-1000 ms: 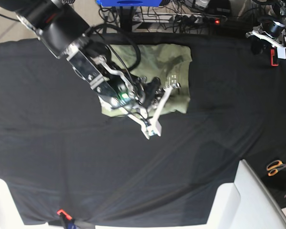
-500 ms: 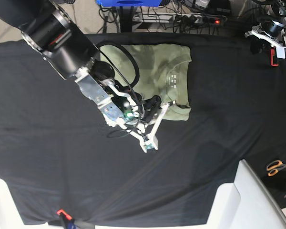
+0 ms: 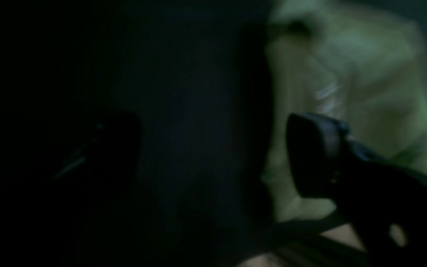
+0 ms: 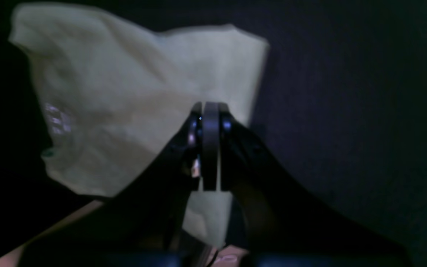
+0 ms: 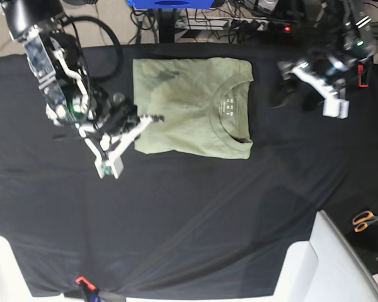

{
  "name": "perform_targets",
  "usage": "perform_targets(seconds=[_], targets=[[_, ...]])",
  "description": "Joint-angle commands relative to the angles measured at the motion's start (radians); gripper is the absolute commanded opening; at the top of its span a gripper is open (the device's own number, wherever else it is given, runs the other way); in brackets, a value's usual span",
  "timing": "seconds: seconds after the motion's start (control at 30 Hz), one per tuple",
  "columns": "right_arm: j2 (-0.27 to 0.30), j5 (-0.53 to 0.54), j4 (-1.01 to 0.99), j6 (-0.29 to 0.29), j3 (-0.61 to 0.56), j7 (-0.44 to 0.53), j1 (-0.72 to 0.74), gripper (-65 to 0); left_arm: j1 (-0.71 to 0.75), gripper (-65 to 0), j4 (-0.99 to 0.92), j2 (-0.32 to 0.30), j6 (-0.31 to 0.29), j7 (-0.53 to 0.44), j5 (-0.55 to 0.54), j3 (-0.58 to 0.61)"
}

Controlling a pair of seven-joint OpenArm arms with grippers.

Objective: Fold the T-shirt properly
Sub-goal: 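Grasp the folded shirt with the left gripper and rotate it on the table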

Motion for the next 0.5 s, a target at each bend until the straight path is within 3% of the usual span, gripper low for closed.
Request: perform_targets(seconds=[0.0, 0.1, 0.47], targets=[[0.021, 0.007, 0.016, 0.005, 0.002, 0.023, -0.006, -65.0, 0.004, 0.0, -0.006, -0.015, -0.008, -0.012, -0.054, 0.007], [0.058, 0.007, 0.015, 0.005, 0.002, 0.063, -0.054, -65.0, -0.038, 0.0, -0.092, -0.015, -0.008, -0.014, -0.143, 0.092], [0.081, 0.007, 0.015, 0.005, 0.002, 0.075, -0.097, -65.0, -0.216, 0.0, -0.373, 0.027, -0.008, -0.017, -0.144, 0.327]])
